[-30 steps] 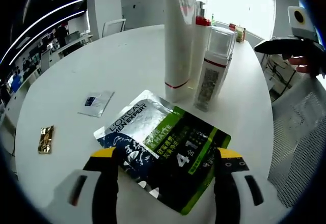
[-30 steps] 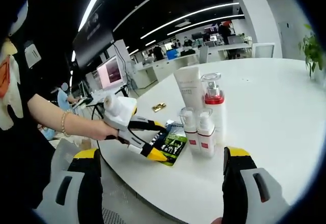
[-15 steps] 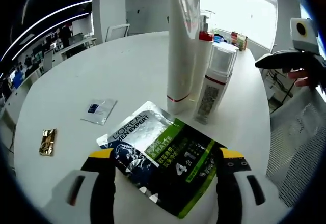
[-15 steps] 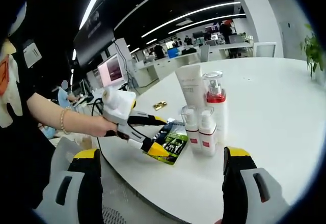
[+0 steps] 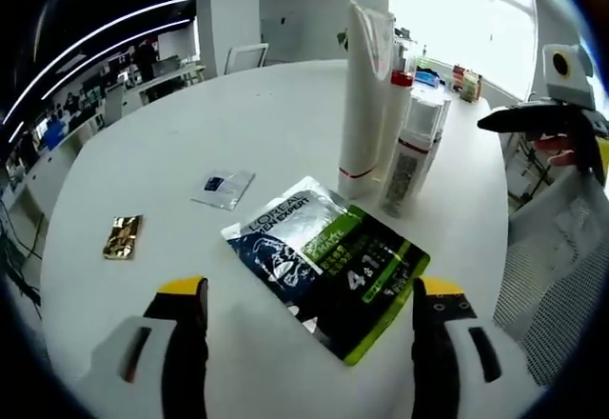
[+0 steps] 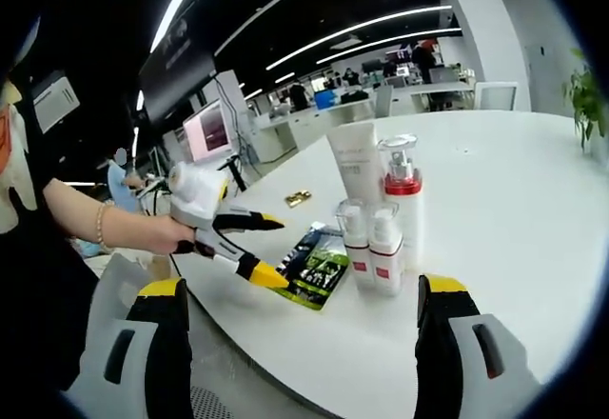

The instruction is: Arrange the skincare products in the storage area until every visible bottle or jar stands upright without overlapping.

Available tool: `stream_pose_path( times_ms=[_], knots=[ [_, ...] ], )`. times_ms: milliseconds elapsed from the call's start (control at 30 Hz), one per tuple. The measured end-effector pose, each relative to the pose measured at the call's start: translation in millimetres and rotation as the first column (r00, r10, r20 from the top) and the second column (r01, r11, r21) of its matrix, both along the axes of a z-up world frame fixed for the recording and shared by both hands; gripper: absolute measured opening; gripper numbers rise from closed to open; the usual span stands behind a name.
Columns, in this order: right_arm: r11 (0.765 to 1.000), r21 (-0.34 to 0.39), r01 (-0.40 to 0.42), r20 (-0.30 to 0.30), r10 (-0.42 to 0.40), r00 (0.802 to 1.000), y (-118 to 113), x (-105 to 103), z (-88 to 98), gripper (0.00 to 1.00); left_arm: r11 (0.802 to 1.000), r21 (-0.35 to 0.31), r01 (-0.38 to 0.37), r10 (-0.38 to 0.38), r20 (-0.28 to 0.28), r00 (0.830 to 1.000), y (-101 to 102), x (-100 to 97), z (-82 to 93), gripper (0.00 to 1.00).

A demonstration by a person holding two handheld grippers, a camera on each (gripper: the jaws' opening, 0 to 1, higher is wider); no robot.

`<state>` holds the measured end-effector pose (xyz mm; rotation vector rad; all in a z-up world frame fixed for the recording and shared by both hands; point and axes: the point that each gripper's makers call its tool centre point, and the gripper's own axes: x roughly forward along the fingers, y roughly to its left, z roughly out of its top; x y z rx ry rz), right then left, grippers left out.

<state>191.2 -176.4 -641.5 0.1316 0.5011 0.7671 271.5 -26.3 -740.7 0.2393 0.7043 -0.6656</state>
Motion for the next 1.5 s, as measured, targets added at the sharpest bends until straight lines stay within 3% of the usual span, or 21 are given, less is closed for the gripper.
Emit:
stream_pose_path(
  times_ms=[400, 633, 1000, 1433, 1500],
  knots=[
    [0.999, -0.002, -0.033, 0.013, 0.033, 0.999, 3, -1, -1.4, 1.00, 0.998, -0.017, -0.068, 0.068, 0.010, 0.998, 20, -21.5, 11.3, 0.90],
    [0.999, 0.002, -0.038, 0.017, 0.038, 0.999, 3, 0, -3.7, 1.00, 0.990, -0.047, -0.135, 0.135, 0.010, 0.991, 32, -37.5, 28.1, 0.93],
    [0.999, -0.012, -0.046, 0.029, 0.047, 0.998, 4, -1, -5.3, 1.00, 0.985, -0.062, -0.161, 0.163, 0.025, 0.986, 46, -53.9, 45.5, 0.99],
    [0.999, -0.010, -0.051, 0.032, 0.051, 0.998, 3, -2, -4.6, 1.00, 0.955, -0.109, -0.275, 0.283, 0.063, 0.957, 68, -78.0, 86.9, 0.99],
    [0.998, -0.007, -0.056, 0.032, 0.057, 0.998, 3, -2, -4.5, 1.00, 0.952, -0.110, -0.286, 0.294, 0.067, 0.953, 72, -80.8, 85.7, 0.99]
  ],
)
